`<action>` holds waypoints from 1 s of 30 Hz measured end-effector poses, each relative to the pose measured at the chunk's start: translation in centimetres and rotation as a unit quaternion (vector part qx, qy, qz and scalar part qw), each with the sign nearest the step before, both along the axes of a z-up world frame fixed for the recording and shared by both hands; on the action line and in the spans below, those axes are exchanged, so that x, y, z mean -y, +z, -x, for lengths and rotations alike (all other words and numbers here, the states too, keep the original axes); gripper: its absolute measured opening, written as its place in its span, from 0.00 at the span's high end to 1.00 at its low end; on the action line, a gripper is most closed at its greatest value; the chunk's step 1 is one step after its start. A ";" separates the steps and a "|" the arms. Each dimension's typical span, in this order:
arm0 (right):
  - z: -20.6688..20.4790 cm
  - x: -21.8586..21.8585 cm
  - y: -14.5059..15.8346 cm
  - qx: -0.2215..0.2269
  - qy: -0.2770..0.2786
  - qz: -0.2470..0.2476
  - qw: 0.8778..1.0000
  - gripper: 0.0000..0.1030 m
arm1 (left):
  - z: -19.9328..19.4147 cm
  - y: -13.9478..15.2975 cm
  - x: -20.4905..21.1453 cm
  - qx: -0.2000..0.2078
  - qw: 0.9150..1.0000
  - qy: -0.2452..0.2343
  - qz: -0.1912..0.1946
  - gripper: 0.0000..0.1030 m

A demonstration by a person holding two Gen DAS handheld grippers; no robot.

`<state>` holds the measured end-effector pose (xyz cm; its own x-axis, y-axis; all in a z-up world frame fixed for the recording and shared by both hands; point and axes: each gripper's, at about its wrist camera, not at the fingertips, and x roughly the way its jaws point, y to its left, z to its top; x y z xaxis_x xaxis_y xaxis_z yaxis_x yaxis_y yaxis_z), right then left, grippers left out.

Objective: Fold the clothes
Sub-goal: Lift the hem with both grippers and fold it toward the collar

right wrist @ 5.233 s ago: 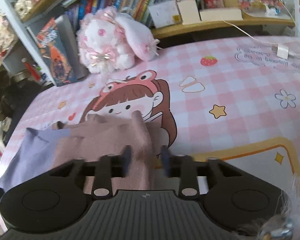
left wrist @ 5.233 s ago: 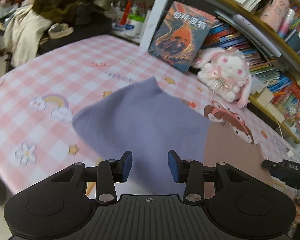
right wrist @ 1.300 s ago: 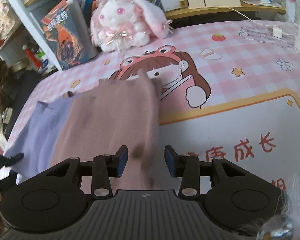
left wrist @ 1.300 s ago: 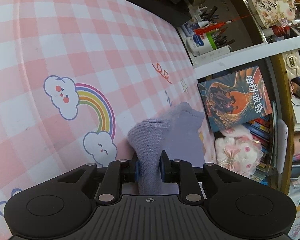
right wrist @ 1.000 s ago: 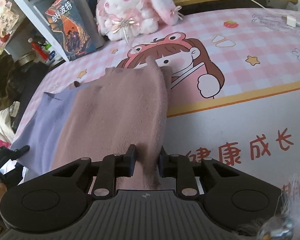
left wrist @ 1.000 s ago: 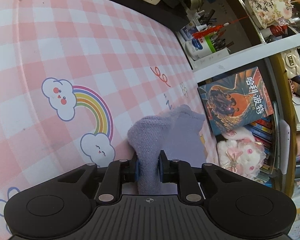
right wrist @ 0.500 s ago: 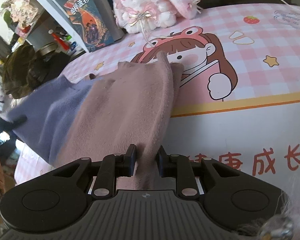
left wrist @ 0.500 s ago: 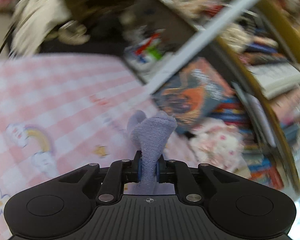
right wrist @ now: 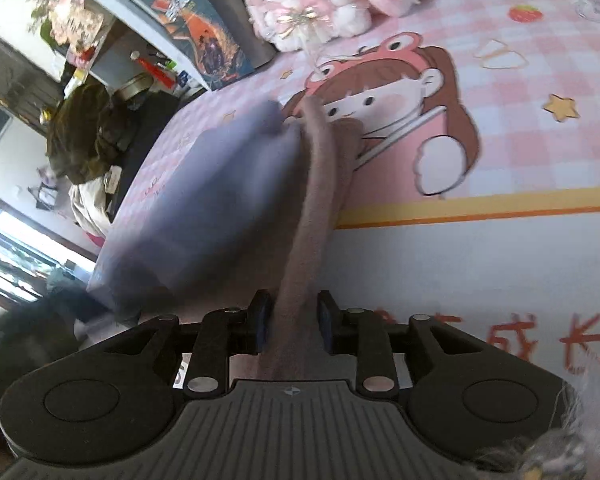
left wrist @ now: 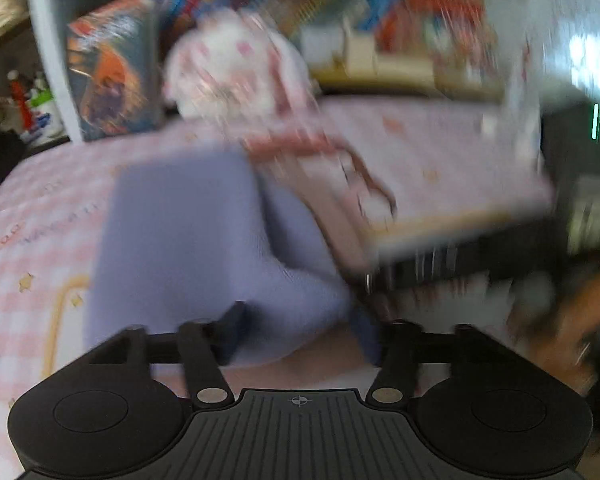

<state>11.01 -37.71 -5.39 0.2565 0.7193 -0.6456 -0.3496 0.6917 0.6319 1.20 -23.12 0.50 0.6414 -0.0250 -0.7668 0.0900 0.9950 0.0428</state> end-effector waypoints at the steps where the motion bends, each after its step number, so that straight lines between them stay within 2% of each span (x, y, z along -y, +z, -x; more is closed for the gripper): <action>1: -0.1 0.6 0.0 -0.004 -0.002 -0.004 1.000 0.71 | 0.1 -0.3 0.7 0.001 1.000 0.000 -0.013 0.31; 3: -0.2 1.6 -0.1 -0.011 -0.004 -0.011 1.000 0.70 | 0.3 -0.4 1.2 0.009 1.000 0.009 -0.024 0.28; 7: -0.3 3.0 0.0 -0.017 0.000 -0.019 1.000 0.67 | 0.8 0.3 0.8 0.024 0.999 0.045 0.015 0.27; 12: -0.8 4.2 0.5 -0.015 -0.003 -0.025 1.000 0.66 | 2.6 2.5 0.4 0.063 0.994 0.051 0.069 0.26; 14: -1.2 4.7 0.7 -0.017 -0.011 -0.027 0.999 0.65 | 3.1 3.8 -0.2 0.091 0.989 0.060 0.104 0.26; 17: -1.8 5.1 1.1 -0.017 -0.024 -0.035 0.999 0.59 | 3.7 5.4 -2.2 0.124 0.977 0.107 0.133 0.26; 19: -2.2 5.2 1.5 -0.016 -0.031 -0.041 0.999 0.55 | 3.9 5.8 -3.6 0.140 0.971 0.137 0.136 0.26; 22: -2.5 4.7 2.4 -0.011 -0.032 -0.057 0.998 0.54 | 3.9 6.0 -5.8 0.155 0.963 0.174 0.133 0.27; 23: -2.5 4.4 2.7 -0.008 -0.029 -0.062 0.998 0.53 | 3.8 5.6 -6.5 0.152 0.962 0.187 0.129 0.30; 25: -2.4 3.6 3.5 0.002 -0.019 -0.072 0.997 0.53 | 3.4 5.1 -8.1 0.144 0.959 0.210 0.124 0.41; 27: -2.4 2.5 4.0 0.006 -0.005 -0.077 0.997 0.52 | 2.7 4.4 -9.0 0.135 0.959 0.212 0.128 0.55; 28: -2.4 1.9 4.1 0.006 0.000 -0.076 0.997 0.52 | 2.4 4.0 -9.4 0.131 0.960 0.212 0.130 0.57; 30: -2.6 0.7 4.0 -0.001 0.008 -0.071 0.997 0.47 | 2.0 3.5 -9.6 0.126 0.965 0.187 0.131 0.62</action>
